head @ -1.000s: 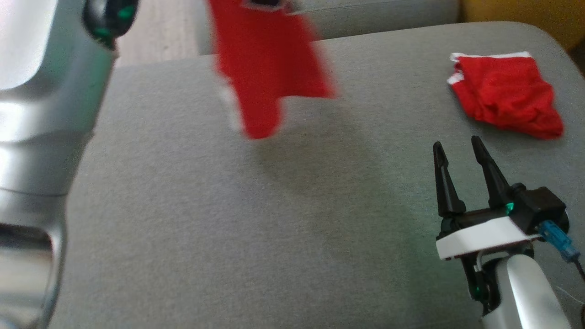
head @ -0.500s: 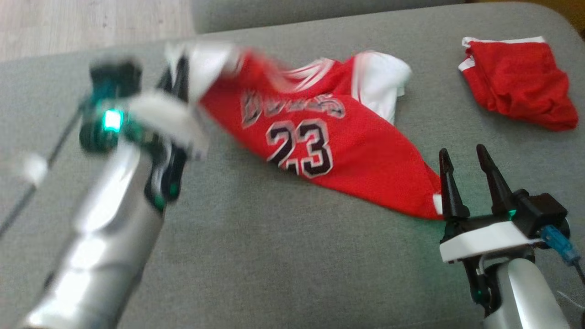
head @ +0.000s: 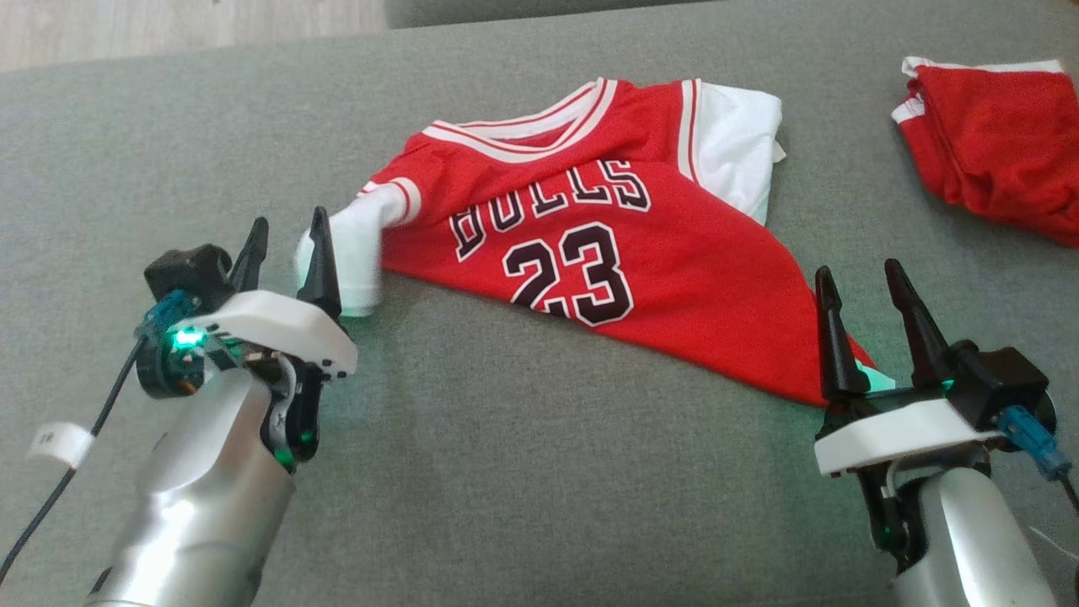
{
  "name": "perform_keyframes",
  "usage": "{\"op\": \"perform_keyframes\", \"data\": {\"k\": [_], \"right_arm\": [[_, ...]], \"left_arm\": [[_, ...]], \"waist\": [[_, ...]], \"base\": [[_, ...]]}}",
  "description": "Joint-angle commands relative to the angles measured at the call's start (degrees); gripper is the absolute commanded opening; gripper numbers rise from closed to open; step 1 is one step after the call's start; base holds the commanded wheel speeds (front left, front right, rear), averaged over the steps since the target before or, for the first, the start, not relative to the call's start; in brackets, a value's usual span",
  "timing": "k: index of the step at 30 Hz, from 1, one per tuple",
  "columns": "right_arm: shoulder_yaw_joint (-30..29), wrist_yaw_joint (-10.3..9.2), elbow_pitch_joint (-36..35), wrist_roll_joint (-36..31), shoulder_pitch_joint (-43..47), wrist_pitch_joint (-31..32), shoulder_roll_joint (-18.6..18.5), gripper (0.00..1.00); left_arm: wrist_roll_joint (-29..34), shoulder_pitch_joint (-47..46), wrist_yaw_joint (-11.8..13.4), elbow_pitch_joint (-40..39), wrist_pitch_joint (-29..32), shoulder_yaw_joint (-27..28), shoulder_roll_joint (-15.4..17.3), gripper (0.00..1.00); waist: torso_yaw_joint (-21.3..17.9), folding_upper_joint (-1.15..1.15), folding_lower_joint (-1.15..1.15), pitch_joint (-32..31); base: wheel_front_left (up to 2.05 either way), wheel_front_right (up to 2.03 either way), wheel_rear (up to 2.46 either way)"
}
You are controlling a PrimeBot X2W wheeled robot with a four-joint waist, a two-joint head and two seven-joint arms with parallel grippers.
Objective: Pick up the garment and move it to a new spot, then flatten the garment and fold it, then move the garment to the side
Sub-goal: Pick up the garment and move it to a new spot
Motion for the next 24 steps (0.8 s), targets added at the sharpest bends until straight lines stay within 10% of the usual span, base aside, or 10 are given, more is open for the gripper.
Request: {"op": "perform_keyframes", "data": {"k": [1,11,24], "right_arm": [[1.3,-0.04,-1.5,-0.4,-2.0,-0.8,0.0,1.00],[-0.6,-0.04,-0.9,-1.3,0.7,-0.5,0.0,1.00],[0.7,-0.04,-2.9,-0.7,8.0,0.4,0.0,1.00]], "left_arm": [[-0.3,-1.5,-0.8,-1.4,-1.7,1.9,1.3,1.00],[1.4,4.2,-3.2,-5.1,-5.9,0.5,2.4,1.00],[5.4,24.7,3.9,-21.6,-7.4,2.7,4.9,1.00]], "waist": [[0.5,0.00,-0.01,-0.8],[3.7,0.00,-0.01,-7.7],[6.5,0.00,-0.01,-13.1]], "base": [[0.00,0.00,0.00],[0.00,0.00,0.00],[0.00,0.00,0.00]]}}
